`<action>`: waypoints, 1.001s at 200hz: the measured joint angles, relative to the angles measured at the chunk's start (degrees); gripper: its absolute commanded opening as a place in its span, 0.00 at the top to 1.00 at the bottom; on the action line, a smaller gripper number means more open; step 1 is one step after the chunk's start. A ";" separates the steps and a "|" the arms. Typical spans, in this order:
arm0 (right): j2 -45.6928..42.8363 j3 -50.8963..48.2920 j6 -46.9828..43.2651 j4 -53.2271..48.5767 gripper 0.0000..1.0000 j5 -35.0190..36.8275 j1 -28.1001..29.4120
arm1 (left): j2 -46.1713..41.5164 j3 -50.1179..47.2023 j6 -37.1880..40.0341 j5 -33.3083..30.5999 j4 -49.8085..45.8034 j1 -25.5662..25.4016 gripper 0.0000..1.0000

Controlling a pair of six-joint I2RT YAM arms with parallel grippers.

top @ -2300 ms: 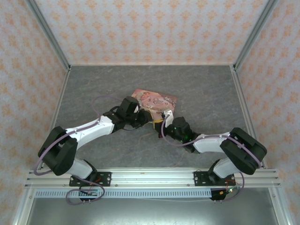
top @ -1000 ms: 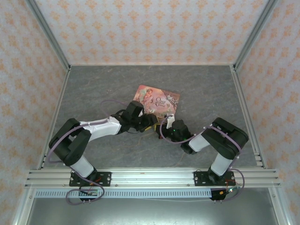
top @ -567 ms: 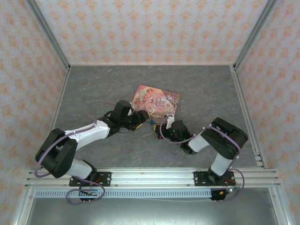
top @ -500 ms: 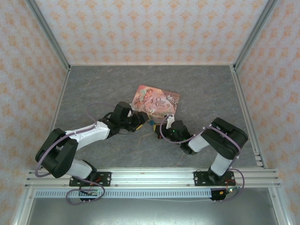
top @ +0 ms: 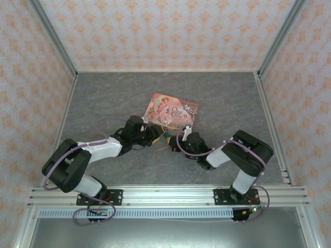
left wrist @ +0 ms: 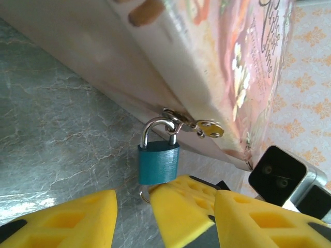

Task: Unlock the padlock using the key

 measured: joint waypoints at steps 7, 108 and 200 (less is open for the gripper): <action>0.00 0.15 0.66 -0.02 1.00 -0.04 0.00 | 0.26 -0.04 -0.04 0.00 0.39 0.00 0.50; 0.00 1.22 4.61 -0.50 1.00 -0.20 0.11 | 5.79 -0.26 -0.68 0.44 6.10 0.00 0.59; 0.00 1.81 5.60 -1.09 1.00 -0.20 0.11 | 8.15 -0.22 -1.60 1.46 9.11 -0.04 0.63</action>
